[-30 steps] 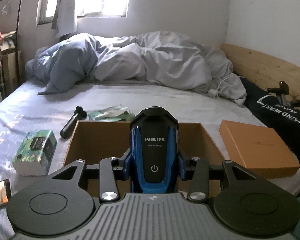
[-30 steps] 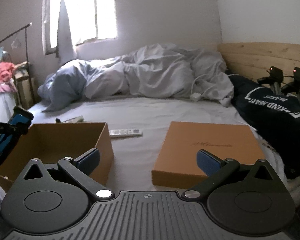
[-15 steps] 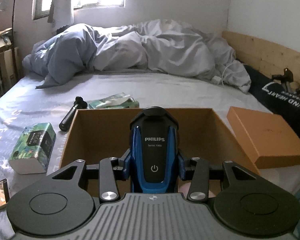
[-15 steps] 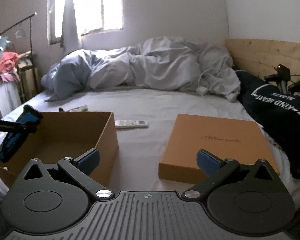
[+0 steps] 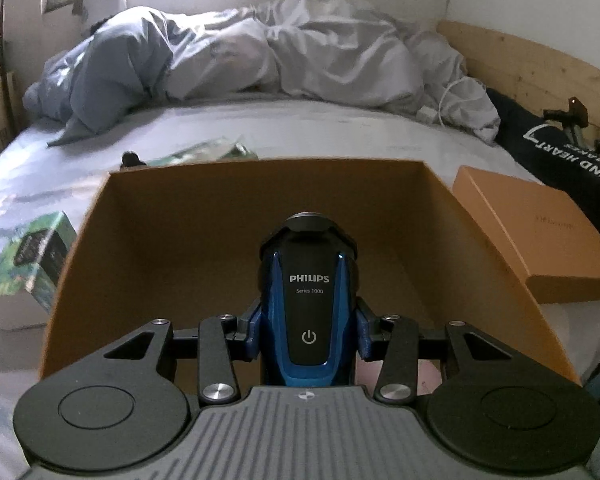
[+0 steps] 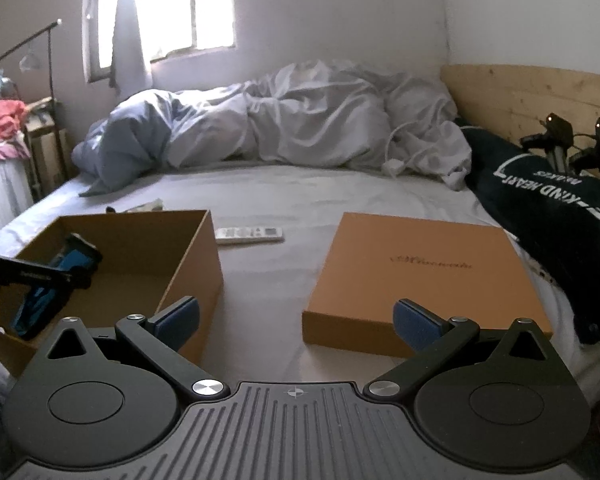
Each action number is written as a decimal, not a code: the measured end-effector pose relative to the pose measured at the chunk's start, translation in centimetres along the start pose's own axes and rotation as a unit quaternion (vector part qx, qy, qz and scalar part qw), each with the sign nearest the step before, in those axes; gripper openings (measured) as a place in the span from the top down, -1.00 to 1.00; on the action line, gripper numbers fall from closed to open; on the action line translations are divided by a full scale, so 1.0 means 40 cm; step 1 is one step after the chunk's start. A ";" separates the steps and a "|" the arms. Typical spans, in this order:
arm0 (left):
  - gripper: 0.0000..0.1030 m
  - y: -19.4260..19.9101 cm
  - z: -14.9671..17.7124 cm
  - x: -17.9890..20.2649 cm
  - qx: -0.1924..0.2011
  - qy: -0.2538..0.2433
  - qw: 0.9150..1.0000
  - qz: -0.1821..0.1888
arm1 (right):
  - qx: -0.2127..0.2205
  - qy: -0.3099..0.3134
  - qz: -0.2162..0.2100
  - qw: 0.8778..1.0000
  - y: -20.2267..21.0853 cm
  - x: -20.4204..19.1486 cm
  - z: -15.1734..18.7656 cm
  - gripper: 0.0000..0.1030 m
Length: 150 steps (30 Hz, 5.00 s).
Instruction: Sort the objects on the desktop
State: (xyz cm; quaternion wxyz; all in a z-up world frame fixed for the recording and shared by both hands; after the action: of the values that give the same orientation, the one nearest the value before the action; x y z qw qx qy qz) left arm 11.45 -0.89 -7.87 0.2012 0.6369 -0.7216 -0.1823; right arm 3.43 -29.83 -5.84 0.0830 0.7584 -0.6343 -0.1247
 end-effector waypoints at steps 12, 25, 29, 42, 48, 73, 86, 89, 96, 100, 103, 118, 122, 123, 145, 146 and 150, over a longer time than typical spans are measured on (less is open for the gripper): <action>0.12 -0.013 0.036 -0.006 -0.061 -0.004 0.998 0.000 | -0.008 0.000 0.000 1.000 -0.014 0.012 0.010 -1.00; 0.13 -0.048 0.054 -0.033 -0.156 0.013 0.988 -0.010 | -0.007 -0.007 -0.002 1.000 -0.008 0.030 0.012 -1.00; 0.14 -0.060 0.060 -0.040 -0.190 0.009 0.982 -0.004 | -0.007 -0.009 -0.003 1.000 -0.007 0.036 0.013 -1.00; 0.14 -0.061 0.079 -0.039 -0.223 -0.014 0.975 -0.011 | -0.005 -0.017 -0.006 1.000 -0.001 0.056 0.015 -1.00; 0.14 -0.053 0.094 -0.034 -0.227 -0.031 0.973 -0.017 | -0.002 -0.011 -0.003 1.000 0.001 0.021 -0.006 -1.00; -0.89 0.182 -0.132 -0.005 -0.016 0.010 0.999 -0.027 | 0.006 -0.013 -0.020 1.000 0.016 -0.002 -0.015 -1.00; -1.00 0.380 -0.220 0.002 0.141 0.011 0.989 -0.049 | 0.014 -0.016 -0.029 0.999 0.031 -0.013 -0.023 -1.00; -1.00 0.426 -0.224 0.008 0.187 0.006 0.981 -0.058 | 0.017 -0.016 -0.028 0.999 0.035 -0.011 -0.027 -1.00; -1.00 0.477 -0.201 0.032 0.237 -0.006 0.970 -0.046 | 0.019 -0.015 -0.027 0.999 0.039 -0.010 -0.030 -1.00; -1.00 0.458 -0.170 0.048 0.229 -0.024 0.972 -0.036 | 0.017 -0.012 -0.028 0.999 0.038 -0.014 -0.027 -1.00; -1.00 0.438 -0.136 0.061 0.238 -0.038 0.970 -0.035 | 0.016 -0.011 -0.029 0.999 0.038 -0.016 -0.025 -1.00; -1.00 0.343 -0.053 0.047 0.203 -0.016 0.979 -0.034 | 0.008 -0.001 -0.034 0.999 0.036 -0.030 -0.016 -1.00; -1.00 0.331 -0.047 0.054 0.167 -0.022 0.985 -0.028 | 0.007 0.001 -0.035 0.999 0.035 -0.034 -0.014 -1.00; -1.00 0.332 -0.045 0.056 0.163 -0.025 0.986 -0.024 | 0.006 0.002 -0.036 0.999 0.035 -0.035 -0.013 -1.00; -1.00 0.329 -0.022 0.061 0.146 -0.028 0.989 -0.021 | -0.001 0.009 -0.039 0.999 0.035 -0.051 -0.004 -1.00; -1.00 0.327 -0.022 0.062 0.144 -0.028 0.989 -0.022 | -0.002 0.008 -0.039 0.999 0.034 -0.050 -0.003 -1.00; -1.00 0.318 -0.020 0.061 0.136 -0.027 0.990 -0.023 | -0.003 0.005 -0.038 0.999 0.033 -0.045 -0.002 -1.00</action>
State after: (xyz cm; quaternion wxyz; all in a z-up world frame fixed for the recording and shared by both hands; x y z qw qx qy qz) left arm 0.85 -1.75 -0.45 0.0891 0.6700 -0.7297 -0.1039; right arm 1.92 -28.29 -5.24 0.0837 0.7821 -0.6045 -0.1261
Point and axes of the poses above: each gripper's, at about its wrist camera, not at the fingertips, and y roughly against the way its jaws point, x to its right, z to its underside, the point moved 3 cm from there along -y, roughly the way its jaws point, and after that the axes turned 11 degrees about x, right-handed, at the moved point
